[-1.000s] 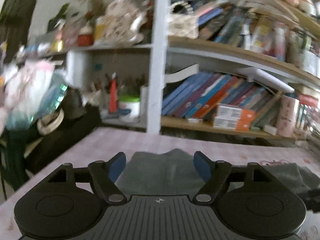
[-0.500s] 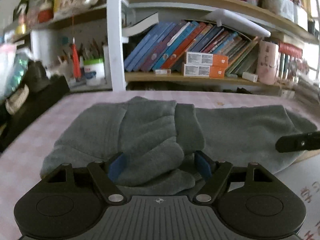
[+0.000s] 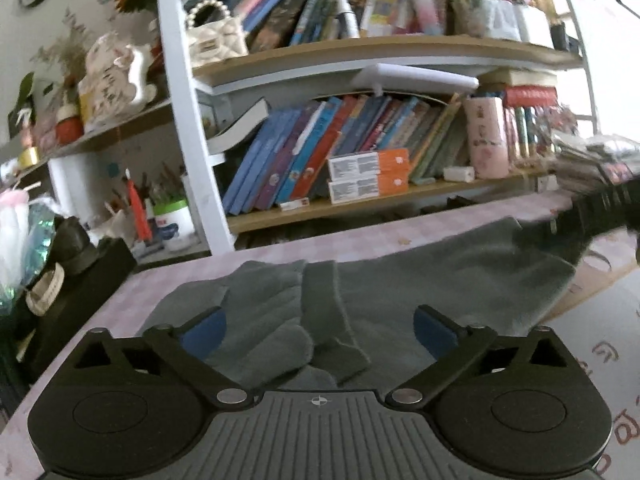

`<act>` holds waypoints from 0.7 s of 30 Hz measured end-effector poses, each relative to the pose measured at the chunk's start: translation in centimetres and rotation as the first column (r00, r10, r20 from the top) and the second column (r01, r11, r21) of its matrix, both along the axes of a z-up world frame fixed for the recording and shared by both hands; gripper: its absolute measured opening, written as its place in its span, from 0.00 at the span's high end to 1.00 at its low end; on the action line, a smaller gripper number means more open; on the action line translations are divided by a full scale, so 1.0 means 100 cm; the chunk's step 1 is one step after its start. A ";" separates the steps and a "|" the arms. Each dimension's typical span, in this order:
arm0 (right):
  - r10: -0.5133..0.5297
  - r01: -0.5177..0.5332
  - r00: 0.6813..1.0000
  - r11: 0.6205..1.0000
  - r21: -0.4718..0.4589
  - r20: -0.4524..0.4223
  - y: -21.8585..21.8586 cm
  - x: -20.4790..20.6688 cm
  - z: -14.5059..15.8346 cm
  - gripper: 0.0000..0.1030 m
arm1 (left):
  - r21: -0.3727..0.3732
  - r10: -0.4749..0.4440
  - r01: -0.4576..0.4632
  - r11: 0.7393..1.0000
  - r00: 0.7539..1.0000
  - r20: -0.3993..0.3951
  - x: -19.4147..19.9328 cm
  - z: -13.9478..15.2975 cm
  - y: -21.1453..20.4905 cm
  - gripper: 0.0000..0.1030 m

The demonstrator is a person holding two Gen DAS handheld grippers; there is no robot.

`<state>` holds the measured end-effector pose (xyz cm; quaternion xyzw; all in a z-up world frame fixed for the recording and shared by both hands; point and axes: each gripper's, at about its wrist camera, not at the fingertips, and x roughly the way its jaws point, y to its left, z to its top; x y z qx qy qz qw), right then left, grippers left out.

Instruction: Fold clothes

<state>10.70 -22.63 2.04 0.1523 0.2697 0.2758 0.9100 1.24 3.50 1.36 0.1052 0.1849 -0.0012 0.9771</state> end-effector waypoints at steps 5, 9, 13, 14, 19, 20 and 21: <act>-0.101 0.101 0.995 0.995 -0.003 -0.015 -0.032 0.008 0.003 0.35 | 0.028 -0.029 0.030 0.999 0.999 -0.030 0.001 -0.002 -0.015 0.00; -0.176 0.176 0.981 0.984 -0.012 -0.077 -0.053 0.018 -0.006 0.35 | 0.041 -0.080 0.082 0.996 0.996 -0.049 0.002 -0.003 -0.028 0.00; -0.206 0.209 0.966 0.978 0.003 -0.156 -0.062 0.027 -0.017 0.35 | 0.059 -0.147 0.150 0.987 0.987 -0.065 0.000 -0.006 -0.046 0.00; -0.198 0.202 0.964 0.979 0.007 -0.177 -0.061 0.029 -0.021 0.35 | 0.064 -0.163 0.167 0.984 0.984 -0.070 0.000 -0.007 -0.051 0.00; -0.123 0.144 0.960 0.987 0.067 -0.253 -0.054 0.035 -0.032 0.45 | 0.091 -0.233 0.241 0.966 0.968 -0.090 -0.001 -0.011 -0.074 0.00; -0.112 0.134 0.960 0.988 0.072 -0.258 -0.052 0.035 -0.033 0.49 | 0.094 -0.246 0.255 0.962 0.965 -0.095 0.000 -0.012 -0.079 0.00; -0.106 0.127 0.960 0.990 0.067 -0.259 -0.049 0.034 -0.033 0.58 | 0.097 -0.257 0.266 0.959 0.961 -0.101 0.002 -0.013 -0.083 0.00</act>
